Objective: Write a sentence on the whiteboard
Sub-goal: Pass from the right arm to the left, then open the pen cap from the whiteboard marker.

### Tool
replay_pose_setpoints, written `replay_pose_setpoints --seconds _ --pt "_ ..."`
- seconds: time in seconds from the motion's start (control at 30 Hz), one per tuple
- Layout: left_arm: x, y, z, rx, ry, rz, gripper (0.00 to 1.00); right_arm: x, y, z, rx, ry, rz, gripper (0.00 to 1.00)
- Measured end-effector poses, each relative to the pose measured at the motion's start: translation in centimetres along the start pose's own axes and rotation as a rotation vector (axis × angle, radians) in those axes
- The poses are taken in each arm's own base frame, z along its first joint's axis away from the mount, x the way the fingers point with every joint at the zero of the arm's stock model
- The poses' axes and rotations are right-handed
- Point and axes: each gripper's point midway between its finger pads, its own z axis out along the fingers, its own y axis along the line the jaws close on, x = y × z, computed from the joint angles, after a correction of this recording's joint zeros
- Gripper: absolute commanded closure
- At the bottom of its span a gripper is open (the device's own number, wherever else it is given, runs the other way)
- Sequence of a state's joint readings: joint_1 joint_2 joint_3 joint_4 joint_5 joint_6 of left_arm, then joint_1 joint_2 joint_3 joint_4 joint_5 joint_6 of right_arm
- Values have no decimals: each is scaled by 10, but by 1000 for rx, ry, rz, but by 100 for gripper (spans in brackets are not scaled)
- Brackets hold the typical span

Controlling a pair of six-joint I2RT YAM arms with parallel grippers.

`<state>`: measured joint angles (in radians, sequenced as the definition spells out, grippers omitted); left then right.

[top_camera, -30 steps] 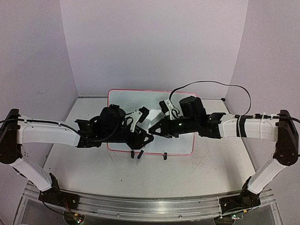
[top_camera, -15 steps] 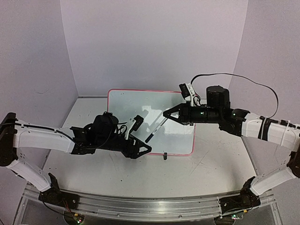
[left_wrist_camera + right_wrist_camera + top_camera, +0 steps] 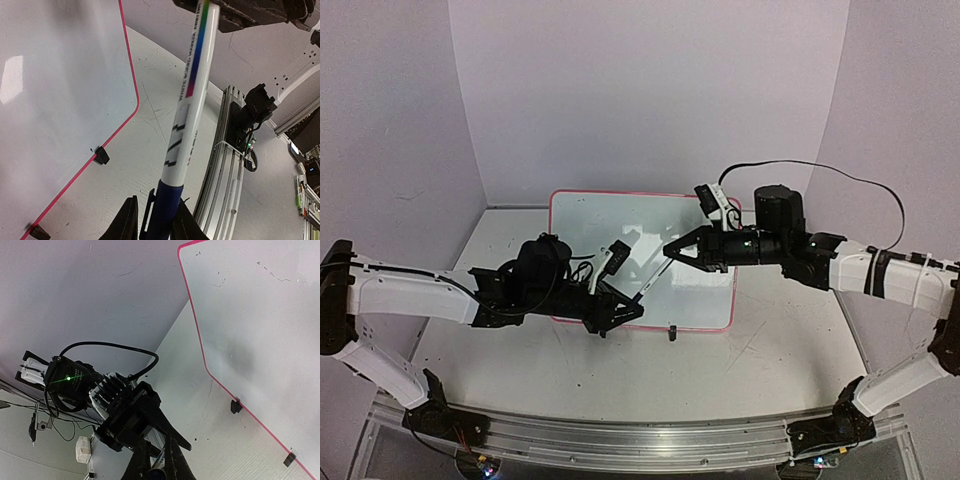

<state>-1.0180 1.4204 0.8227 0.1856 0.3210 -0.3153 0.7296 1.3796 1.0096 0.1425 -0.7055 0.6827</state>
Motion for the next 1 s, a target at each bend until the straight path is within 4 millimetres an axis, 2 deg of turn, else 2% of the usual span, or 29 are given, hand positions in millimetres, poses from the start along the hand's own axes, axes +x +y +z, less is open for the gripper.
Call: replay_pose_setpoints --seconds 0.03,0.1,0.13,0.23,0.27,0.3,0.33,0.37,0.4,0.47,0.57,0.73,0.93,1.0 --pt "-2 -1 0 4 -3 7 76 0 0 1 -2 2 2 100" --pt "-4 -4 0 14 -6 16 83 1 -1 2 -7 8 4 100" --pt "-4 -4 0 16 -7 17 90 2 -1 2 -7 9 4 100" --pt "-4 -9 0 40 -4 47 100 1 -2 4 -8 9 10 100" --pt "-3 -9 0 40 -3 51 100 2 -2 4 -9 10 13 97" --pt "-3 -9 0 40 -3 57 100 2 -2 4 -10 11 13 85" --pt "-3 -9 0 38 -3 61 100 2 -2 4 -12 12 12 59" --pt "-4 -8 0 32 -7 66 100 2 -2 4 -15 13 9 49" --pt "-4 -7 0 28 -7 68 100 2 -2 4 -15 14 11 34" --pt "-5 -4 0 11 -13 77 100 6 -2 5 -24 34 2 23" --pt "-9 1 -1 -17 -26 112 100 13 -1 6 -35 67 -23 22" --pt "-10 4 -2 -39 -33 166 100 26 -5 15 -40 114 -41 26" --pt "-13 4 -2 -45 -39 182 100 36 -5 25 -28 135 -68 34" --pt "-14 4 -2 -45 -42 187 100 39 -4 29 -30 137 -74 40"
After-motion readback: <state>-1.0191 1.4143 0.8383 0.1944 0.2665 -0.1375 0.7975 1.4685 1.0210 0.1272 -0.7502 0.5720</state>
